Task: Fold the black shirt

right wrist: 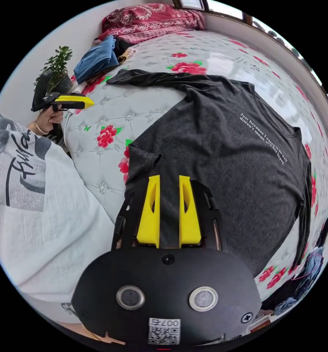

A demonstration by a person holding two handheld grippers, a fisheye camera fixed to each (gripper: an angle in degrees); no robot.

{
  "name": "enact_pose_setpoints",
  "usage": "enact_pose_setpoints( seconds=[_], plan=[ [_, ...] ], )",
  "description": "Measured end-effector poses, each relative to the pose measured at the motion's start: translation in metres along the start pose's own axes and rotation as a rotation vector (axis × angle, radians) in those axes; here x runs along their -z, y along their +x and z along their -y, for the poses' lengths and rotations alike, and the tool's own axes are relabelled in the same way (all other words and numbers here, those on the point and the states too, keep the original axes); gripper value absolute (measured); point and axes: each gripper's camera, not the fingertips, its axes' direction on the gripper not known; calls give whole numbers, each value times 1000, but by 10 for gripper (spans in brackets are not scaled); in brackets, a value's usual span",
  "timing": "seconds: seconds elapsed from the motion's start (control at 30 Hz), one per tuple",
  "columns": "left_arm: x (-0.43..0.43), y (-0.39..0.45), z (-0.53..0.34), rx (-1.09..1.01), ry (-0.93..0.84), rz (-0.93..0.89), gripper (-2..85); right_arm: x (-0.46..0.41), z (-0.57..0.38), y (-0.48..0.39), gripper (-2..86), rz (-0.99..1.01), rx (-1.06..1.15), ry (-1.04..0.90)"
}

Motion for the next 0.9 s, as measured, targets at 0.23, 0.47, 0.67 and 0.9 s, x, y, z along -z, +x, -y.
enact_pose_setpoints(
  seconds=[0.23, 0.47, 0.67, 0.9],
  plan=[
    [-74, 65, 56, -243, -121, -54, -10, -44, -14, -5, 6, 259, 124, -5],
    [-140, 136, 100, -288, -197, -16, -10, -4, -115, 19, 13, 157, 173, 110],
    [-224, 171, 113, -153, -336, 75, -10, 40, -272, 187, 44, -133, -418, 160],
    [-244, 196, 49, -81, -467, 182, -10, 34, -372, 319, 59, -121, -656, 136]
  ],
)
